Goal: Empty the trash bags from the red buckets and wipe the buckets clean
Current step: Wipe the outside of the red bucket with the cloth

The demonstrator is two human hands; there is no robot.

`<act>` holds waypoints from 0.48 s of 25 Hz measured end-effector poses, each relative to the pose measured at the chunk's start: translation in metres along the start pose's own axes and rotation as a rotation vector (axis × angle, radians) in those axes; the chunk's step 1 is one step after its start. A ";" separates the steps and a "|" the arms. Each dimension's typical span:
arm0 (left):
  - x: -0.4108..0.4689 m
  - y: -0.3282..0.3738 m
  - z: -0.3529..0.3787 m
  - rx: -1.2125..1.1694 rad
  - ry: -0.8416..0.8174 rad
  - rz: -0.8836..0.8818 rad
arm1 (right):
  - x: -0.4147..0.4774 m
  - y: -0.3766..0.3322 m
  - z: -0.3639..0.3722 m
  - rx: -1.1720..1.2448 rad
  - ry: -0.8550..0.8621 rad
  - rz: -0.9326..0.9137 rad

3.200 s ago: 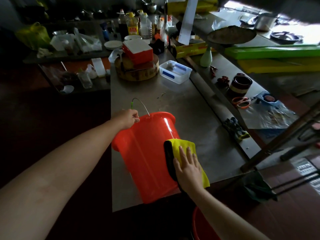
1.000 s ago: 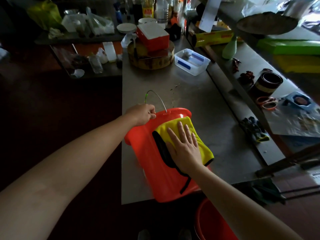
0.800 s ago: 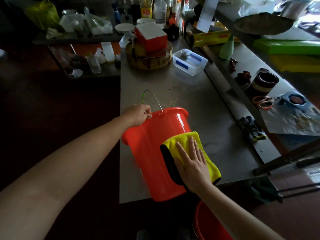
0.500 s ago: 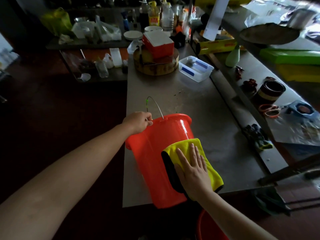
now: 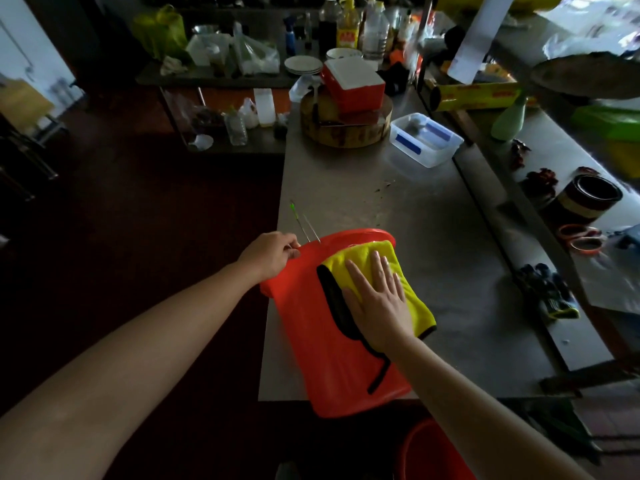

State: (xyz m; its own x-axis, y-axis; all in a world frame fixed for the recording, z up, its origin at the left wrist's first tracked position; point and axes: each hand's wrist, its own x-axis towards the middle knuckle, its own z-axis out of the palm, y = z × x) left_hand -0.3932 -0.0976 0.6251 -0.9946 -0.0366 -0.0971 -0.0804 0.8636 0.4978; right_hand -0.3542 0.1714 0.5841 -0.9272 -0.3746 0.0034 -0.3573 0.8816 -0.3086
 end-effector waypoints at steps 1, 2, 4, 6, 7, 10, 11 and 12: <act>-0.005 -0.001 0.001 0.014 0.019 -0.014 | -0.011 0.001 0.003 -0.006 0.006 -0.004; -0.009 -0.001 0.002 0.068 0.040 -0.017 | -0.023 0.002 0.007 -0.015 0.012 -0.003; -0.017 0.005 0.005 0.262 0.112 0.040 | -0.042 0.006 0.013 -0.035 0.020 0.002; -0.020 0.018 0.005 0.366 0.258 0.208 | -0.054 0.006 0.019 -0.049 0.020 -0.001; -0.020 0.027 0.006 0.380 0.324 0.317 | -0.057 0.004 0.020 -0.054 0.020 -0.006; -0.004 0.058 0.012 0.387 0.348 0.519 | -0.062 -0.004 0.023 -0.064 0.020 -0.006; 0.004 0.068 0.016 0.372 0.299 0.509 | -0.063 -0.006 0.024 -0.065 0.015 -0.004; 0.011 0.077 0.021 0.327 0.237 0.465 | -0.065 -0.008 0.025 -0.065 0.011 0.000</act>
State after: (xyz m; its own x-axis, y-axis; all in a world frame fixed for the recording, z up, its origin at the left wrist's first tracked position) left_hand -0.4090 -0.0209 0.6449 -0.9110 0.3026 0.2802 0.3525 0.9240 0.1485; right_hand -0.2882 0.1816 0.5627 -0.9281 -0.3722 0.0138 -0.3639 0.8983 -0.2463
